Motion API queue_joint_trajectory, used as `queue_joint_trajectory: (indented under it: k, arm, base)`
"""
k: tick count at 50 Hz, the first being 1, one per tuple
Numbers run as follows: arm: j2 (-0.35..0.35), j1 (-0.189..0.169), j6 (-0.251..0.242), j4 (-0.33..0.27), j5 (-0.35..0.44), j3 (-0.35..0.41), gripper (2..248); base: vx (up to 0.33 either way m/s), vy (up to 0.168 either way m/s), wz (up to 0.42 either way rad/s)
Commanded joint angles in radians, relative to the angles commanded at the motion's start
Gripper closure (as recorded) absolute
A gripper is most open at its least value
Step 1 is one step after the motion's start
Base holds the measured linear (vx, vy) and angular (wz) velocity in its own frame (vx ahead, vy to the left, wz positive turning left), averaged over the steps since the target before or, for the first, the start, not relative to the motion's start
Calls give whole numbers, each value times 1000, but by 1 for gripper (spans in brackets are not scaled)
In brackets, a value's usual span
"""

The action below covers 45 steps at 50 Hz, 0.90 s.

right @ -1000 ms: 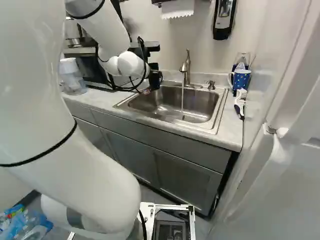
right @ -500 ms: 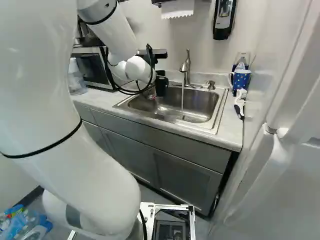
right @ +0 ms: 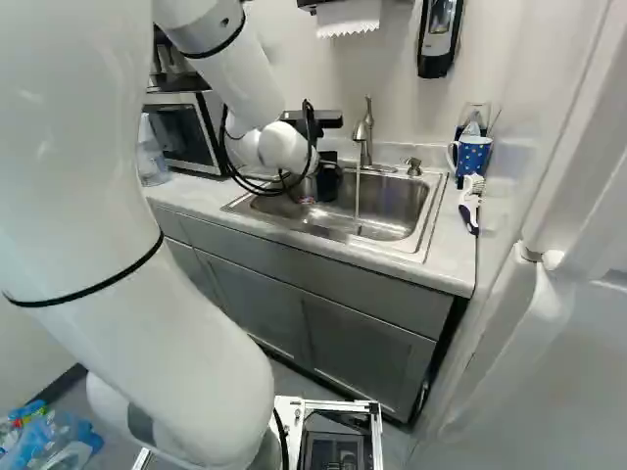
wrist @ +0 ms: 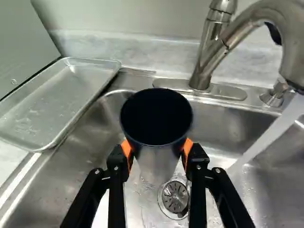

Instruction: Rinse the cup and place it in the tray

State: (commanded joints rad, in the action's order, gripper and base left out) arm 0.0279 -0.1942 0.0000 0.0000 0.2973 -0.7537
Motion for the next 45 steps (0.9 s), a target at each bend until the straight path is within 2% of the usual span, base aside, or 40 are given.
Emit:
queue_joint_trajectory:
  k: [31, 45]
  arm:
    - [-73, -102, 0, 0, 0, 78, 129]
    - [-80, -144, 0, 0, 0, 86, 129]
  base:
    - [0, 0, 0]
    - [0, 0, 0]
